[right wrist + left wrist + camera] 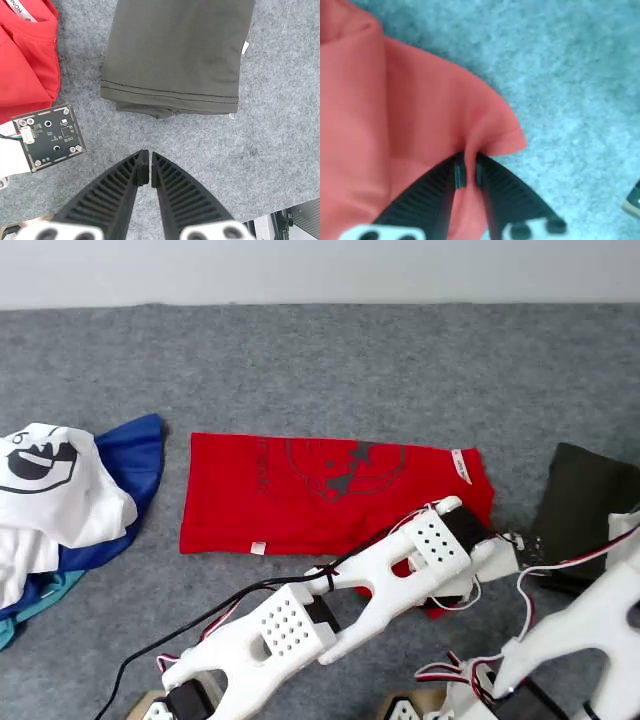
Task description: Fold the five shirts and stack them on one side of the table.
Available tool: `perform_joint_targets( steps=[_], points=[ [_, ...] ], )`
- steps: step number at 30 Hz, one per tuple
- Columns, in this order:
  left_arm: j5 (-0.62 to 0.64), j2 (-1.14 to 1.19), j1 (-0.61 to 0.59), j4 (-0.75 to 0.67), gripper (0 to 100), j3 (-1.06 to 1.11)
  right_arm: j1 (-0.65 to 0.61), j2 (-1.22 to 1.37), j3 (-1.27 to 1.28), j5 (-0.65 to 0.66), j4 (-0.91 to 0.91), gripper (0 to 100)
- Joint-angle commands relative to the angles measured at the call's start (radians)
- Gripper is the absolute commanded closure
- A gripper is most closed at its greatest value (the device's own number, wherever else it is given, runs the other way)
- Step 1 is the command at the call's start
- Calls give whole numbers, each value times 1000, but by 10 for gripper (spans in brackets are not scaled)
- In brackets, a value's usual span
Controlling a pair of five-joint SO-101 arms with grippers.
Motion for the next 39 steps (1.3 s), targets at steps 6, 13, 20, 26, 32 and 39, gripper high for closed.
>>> perform_joint_targets(
  steps=[6, 13, 20, 26, 32, 39],
  points=[
    [-5, -161, -58, 11, 985, -21, 7, -30, -8, 11, 39, 976],
    [-6, -172, -117, -63, 985, -22, 7, -27, -8, 11, 39, 976],
    [-2, -172, -180, -193, 984, -22, 7, -30, -8, 11, 39, 976],
    [-2, -172, -196, -236, 957, -19, 7, -30, -8, 11, 39, 976],
    [-2, -172, -209, -239, 827, -19, 7, -28, -8, 11, 39, 976],
    [-8, -157, -262, -296, 784, -21, 7, -30, -8, 11, 39, 976]
  ],
)
